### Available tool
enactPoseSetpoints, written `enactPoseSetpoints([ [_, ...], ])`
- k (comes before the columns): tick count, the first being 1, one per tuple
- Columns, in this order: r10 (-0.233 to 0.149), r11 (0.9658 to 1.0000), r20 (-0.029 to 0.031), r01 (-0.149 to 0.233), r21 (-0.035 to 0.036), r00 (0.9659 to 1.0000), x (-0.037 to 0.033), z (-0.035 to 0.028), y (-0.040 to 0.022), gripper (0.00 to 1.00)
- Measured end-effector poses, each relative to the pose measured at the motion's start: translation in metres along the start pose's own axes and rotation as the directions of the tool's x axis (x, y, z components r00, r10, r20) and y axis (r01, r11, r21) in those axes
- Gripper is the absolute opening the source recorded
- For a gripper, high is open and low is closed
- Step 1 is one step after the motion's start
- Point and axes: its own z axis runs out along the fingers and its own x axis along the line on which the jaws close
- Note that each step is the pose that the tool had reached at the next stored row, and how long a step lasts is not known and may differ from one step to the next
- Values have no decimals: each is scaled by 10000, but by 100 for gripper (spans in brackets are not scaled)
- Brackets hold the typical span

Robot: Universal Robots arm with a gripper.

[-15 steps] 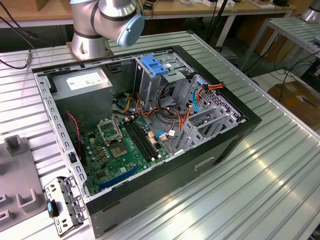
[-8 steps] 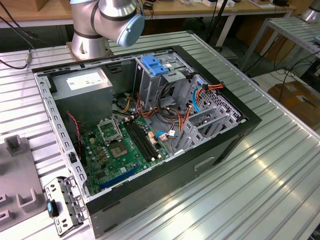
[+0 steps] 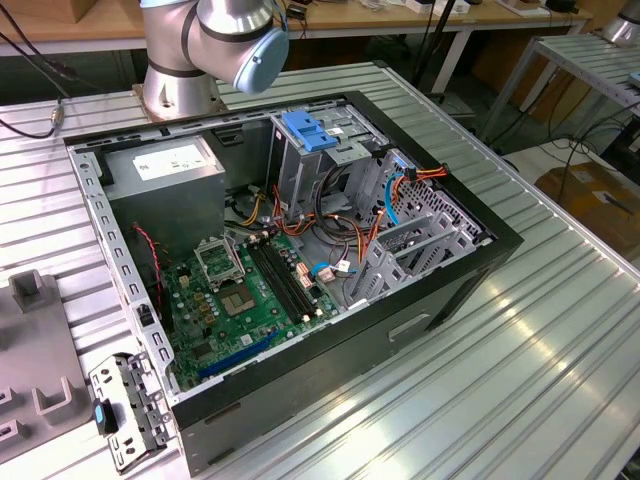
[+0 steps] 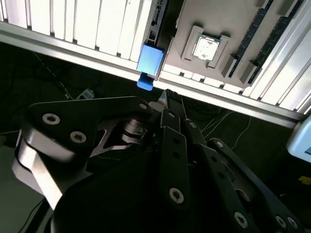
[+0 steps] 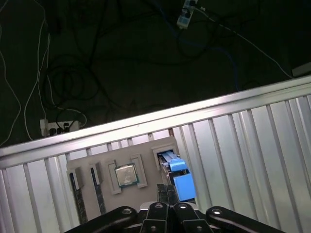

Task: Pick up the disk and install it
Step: 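Pick up the disk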

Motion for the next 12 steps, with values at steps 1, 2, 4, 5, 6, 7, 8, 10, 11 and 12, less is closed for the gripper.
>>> enactPoseSetpoints([
  [1, -85, 10000, -4, 85, -1, 10000, 0, 0, 0, 11],
  [2, -132, 9999, -6, 132, -2, 9999, 0, 0, 0, 11],
  [4, -137, 9999, -7, 137, -3, 9999, 0, 0, 0, 11],
  [5, -139, 9999, -7, 139, -2, 9999, 0, 0, 0, 11],
  [6, -140, 9999, -7, 140, -2, 9999, 0, 0, 0, 11],
  [7, -141, 9999, -7, 141, -3, 9999, 0, 0, 0, 11],
  [8, -142, 9999, -7, 142, -3, 9999, 0, 0, 0, 11],
  [10, -143, 9999, -7, 143, -3, 9999, 0, 0, 0, 11],
  [11, -145, 9999, -7, 145, -2, 9999, 0, 0, 0, 11],
  [12, -145, 9999, -7, 145, -2, 9999, 0, 0, 0, 11],
])
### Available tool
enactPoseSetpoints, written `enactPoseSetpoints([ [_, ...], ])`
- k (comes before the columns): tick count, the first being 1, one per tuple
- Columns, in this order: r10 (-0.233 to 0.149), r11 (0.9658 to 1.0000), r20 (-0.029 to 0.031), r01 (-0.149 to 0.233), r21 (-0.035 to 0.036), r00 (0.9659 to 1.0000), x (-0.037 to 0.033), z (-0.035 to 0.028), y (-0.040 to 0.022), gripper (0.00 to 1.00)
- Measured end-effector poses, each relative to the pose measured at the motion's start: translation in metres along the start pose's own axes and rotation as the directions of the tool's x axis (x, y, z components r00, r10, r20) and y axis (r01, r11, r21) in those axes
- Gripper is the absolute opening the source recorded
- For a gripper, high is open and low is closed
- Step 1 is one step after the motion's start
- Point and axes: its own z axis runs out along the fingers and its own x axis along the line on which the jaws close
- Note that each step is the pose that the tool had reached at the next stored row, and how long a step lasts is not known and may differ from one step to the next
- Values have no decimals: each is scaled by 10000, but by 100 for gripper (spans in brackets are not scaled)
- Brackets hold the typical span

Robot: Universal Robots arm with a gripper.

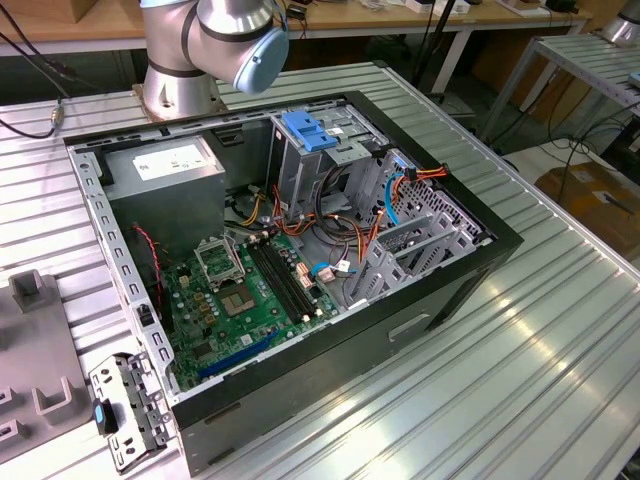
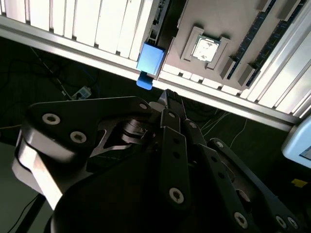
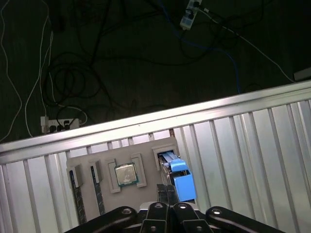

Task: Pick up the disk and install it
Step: 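Pick up the disk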

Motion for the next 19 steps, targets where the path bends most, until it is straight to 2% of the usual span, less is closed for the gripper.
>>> enactPoseSetpoints([
  [7, -135, 9999, -6, 135, -3, 9999, 0, 0, 0, 11],
  [11, -457, 9990, -21, 457, -9, 9990, 0, 0, 0, 11],
  [13, -770, 9970, -35, 770, -16, 9970, 0, 0, 0, 11],
  [16, -1249, 9922, -56, 1248, -27, 9922, 0, 1, 0, 11],
  [18, -1618, 9868, -73, 1617, -36, 9868, 0, 1, 0, 11],
  [19, -1909, 9816, -86, 1909, -44, 9816, 0, 0, 0, 11],
])
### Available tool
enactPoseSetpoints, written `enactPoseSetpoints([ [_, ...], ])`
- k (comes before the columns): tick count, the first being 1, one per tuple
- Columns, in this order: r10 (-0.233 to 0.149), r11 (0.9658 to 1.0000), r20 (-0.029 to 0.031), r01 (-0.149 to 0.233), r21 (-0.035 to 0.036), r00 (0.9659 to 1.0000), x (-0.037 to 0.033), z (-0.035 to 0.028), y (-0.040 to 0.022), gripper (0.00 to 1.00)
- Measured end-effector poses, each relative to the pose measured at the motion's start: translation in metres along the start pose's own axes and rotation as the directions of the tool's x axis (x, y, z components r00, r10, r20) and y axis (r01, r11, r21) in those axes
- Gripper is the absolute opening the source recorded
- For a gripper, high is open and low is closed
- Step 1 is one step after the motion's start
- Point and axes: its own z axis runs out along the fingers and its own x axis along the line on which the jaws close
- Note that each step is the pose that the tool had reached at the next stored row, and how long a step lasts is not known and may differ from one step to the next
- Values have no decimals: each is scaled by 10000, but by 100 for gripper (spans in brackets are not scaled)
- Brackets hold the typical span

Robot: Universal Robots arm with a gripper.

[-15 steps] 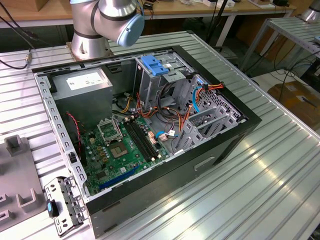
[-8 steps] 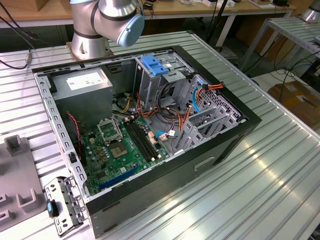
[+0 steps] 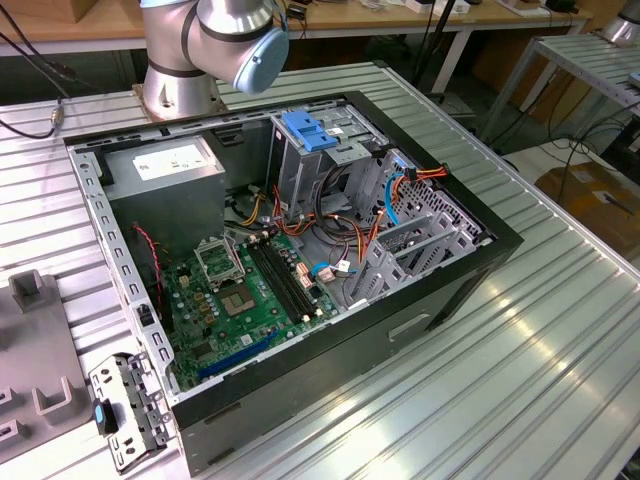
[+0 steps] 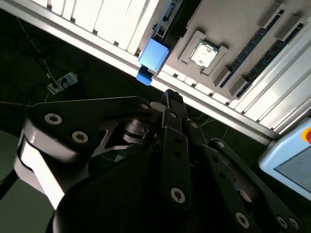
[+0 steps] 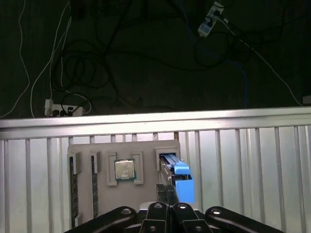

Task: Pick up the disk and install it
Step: 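Pick up the disk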

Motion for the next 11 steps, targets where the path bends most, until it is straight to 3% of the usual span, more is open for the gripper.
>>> enactPoseSetpoints([
  [3, -681, 9977, -32, 681, -14, 9977, 0, 0, 0, 11],
  [5, -1111, 9938, -51, 1111, -24, 9938, 0, 0, 0, 11],
  [8, -1900, 9818, -86, 1900, -45, 9817, 0, 0, 0, 11],
  [9, -2292, 9734, -102, 2292, -56, 9733, 0, 0, 0, 11],
  [11, -2739, 9617, -121, 2739, -70, 9617, 0, 1, 0, 11],
])
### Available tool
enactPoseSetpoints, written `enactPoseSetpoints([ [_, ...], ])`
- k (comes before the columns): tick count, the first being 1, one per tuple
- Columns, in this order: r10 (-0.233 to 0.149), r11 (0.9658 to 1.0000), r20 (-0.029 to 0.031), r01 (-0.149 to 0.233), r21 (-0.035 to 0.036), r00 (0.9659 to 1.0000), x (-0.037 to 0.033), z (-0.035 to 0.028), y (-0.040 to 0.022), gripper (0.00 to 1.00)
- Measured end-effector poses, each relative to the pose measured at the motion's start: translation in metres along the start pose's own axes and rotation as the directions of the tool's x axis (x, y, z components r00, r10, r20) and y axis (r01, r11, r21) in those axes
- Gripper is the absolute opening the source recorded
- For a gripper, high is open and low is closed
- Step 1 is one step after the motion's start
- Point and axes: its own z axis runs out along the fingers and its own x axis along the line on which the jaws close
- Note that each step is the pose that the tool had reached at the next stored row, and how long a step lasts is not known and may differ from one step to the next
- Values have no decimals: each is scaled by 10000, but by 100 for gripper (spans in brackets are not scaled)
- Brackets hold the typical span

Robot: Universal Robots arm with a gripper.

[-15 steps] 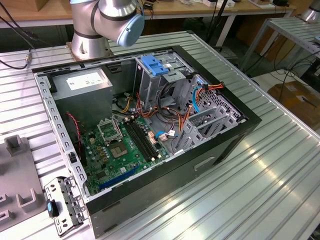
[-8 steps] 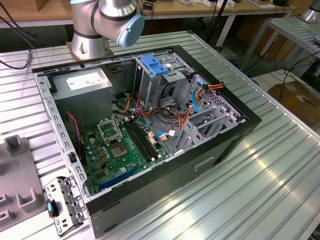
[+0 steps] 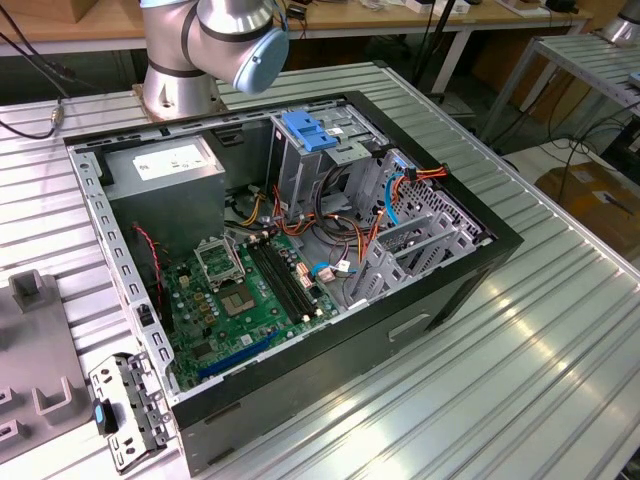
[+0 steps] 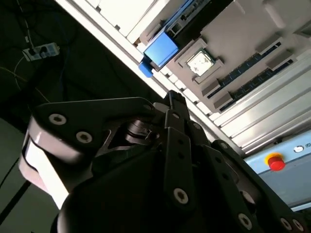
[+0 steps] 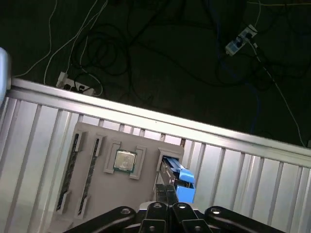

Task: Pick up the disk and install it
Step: 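Pick up the disk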

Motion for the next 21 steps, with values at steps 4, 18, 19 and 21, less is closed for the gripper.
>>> enactPoseSetpoints([
  [4, -988, 9951, -45, 987, -21, 9951, 0, 1, 0, 11],
  [18, -3809, 9246, -164, 3808, -106, 9245, 0, 1, 0, 11],
  [19, -3927, 9197, -168, 3926, -111, 9195, 0, 1, 0, 11],
  [21, -3969, 9178, -170, 3968, -113, 9177, 0, 1, 0, 11],
])
